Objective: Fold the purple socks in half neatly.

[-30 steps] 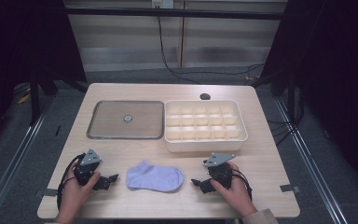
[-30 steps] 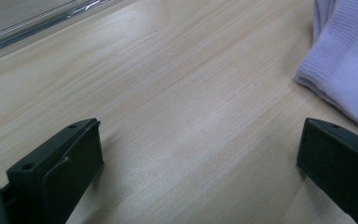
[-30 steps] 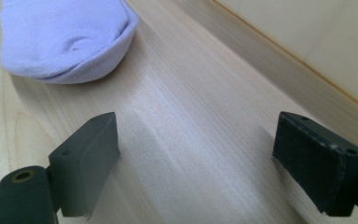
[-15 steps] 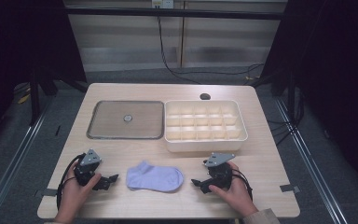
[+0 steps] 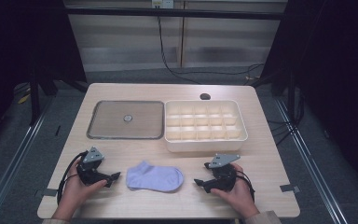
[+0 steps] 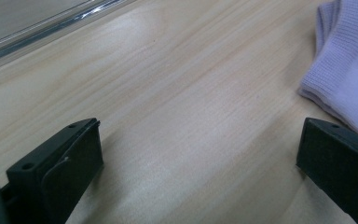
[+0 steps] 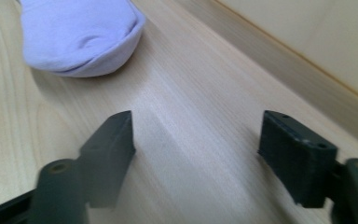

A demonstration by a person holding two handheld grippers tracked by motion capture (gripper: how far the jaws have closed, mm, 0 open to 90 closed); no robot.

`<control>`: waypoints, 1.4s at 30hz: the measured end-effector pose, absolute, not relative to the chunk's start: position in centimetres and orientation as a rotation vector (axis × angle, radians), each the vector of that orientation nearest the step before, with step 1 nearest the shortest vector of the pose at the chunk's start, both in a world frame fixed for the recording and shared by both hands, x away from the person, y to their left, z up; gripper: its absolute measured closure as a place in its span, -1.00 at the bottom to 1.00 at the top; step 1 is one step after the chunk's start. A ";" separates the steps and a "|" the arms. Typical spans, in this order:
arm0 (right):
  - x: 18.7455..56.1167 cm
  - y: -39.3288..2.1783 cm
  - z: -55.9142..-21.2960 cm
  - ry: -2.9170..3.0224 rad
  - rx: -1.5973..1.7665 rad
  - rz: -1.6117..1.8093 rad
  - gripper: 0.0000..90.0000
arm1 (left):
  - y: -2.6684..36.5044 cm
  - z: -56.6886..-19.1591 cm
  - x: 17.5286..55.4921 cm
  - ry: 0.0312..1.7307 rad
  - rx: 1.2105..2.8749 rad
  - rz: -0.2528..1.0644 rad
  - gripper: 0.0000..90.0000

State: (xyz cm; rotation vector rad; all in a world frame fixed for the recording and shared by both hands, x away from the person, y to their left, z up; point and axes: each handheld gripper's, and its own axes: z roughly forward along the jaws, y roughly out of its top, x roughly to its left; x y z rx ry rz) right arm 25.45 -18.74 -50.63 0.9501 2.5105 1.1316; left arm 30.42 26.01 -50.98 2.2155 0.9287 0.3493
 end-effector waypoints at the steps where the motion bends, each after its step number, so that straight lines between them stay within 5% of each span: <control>1: 25.3 -18.8 -50.2 2.508 0.941 1.139 -0.24 | 26.0 -51.0 30.5 0.930 2.214 0.350 -1.00; 6: 25.0 -18.2 -49.6 2.533 0.931 1.173 0.06 | 26.2 -50.7 30.3 0.950 2.222 0.357 -0.97; 9: 24.7 -17.5 -49.4 2.548 0.898 1.165 0.22 | 26.3 -50.0 30.2 0.978 2.236 0.336 -0.65; 13: 24.5 -16.9 -49.4 2.602 0.853 1.159 0.42 | 26.3 -49.5 30.3 1.005 2.235 0.297 -0.60; 25: 24.3 -16.5 -49.1 2.612 0.836 1.161 0.66 | 24.5 -47.6 29.9 1.013 2.244 0.162 -0.45; 32: 24.3 -15.8 -48.8 2.636 0.779 1.155 0.98 | 23.4 -46.7 30.0 1.056 2.196 0.027 -0.21; 36: 24.4 -15.0 -48.7 2.651 0.747 1.140 1.00 | 22.9 -46.8 30.3 1.104 2.183 -0.042 0.04; 42: 24.6 -14.8 -48.9 2.669 0.742 1.161 1.00 | 22.1 -47.4 30.3 1.098 2.193 -0.074 0.15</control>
